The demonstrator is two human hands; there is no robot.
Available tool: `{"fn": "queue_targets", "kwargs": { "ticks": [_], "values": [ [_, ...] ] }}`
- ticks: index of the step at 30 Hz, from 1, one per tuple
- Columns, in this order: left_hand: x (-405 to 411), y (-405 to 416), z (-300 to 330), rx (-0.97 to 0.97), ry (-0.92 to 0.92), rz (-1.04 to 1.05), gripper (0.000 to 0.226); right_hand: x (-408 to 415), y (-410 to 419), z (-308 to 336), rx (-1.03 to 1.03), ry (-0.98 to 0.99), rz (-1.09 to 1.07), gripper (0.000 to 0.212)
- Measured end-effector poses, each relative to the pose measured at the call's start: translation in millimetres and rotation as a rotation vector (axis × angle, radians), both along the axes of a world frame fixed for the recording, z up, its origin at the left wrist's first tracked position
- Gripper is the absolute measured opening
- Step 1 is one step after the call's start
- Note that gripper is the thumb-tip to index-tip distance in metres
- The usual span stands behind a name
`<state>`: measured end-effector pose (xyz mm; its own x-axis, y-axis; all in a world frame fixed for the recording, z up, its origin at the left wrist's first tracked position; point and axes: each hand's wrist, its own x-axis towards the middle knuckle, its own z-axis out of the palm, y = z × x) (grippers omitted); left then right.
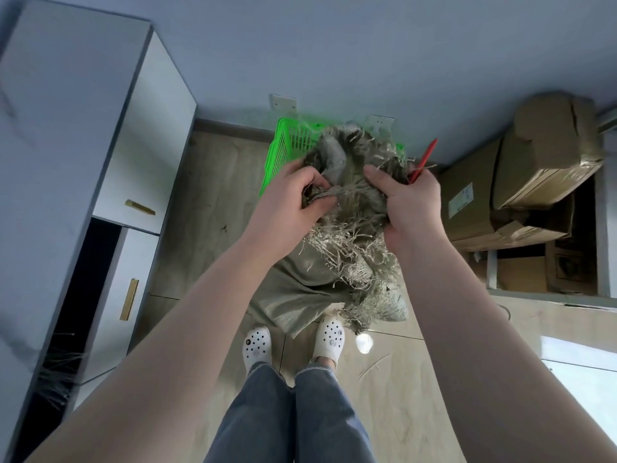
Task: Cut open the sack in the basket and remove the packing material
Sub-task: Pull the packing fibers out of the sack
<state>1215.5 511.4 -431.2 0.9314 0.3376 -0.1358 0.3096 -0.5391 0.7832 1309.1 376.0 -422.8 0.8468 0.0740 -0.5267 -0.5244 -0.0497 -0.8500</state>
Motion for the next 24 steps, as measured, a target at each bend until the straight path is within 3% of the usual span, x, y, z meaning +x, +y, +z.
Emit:
{"fn": "queue_targets", "kwargs": {
  "ticks": [4,8,16,19,21,24],
  "values": [
    [2.7,-2.3,-1.9,-0.166,0.074,0.015,0.038,-5.1,7.4,3.6,0.115,0.102,-0.019,0.033],
    [3.1,-7.1,-6.8,-0.241,0.019,0.166,0.019,0.3,5.9,1.2,0.090,0.073,-0.035,0.035],
    [-0.4,-13.4,-6.9,-0.057,-0.087,0.031,0.036,12.8,-6.8,-11.1,-0.087,-0.037,0.000,0.049],
    [-4.7,-13.9,-9.6,-0.243,-0.147,-0.036,0.024,16.5,-7.5,-10.4,-0.044,0.001,0.123,0.054],
    [-6.9,-11.3,-10.0,-0.346,-0.176,-0.037,0.020,16.1,-8.5,-9.2,-0.064,0.022,0.326,0.060],
    [-4.9,-7.5,-14.8,-0.380,-0.183,-0.016,0.024,14.1,-11.5,-11.2,-0.127,-0.050,0.465,0.045]
  ]
}}
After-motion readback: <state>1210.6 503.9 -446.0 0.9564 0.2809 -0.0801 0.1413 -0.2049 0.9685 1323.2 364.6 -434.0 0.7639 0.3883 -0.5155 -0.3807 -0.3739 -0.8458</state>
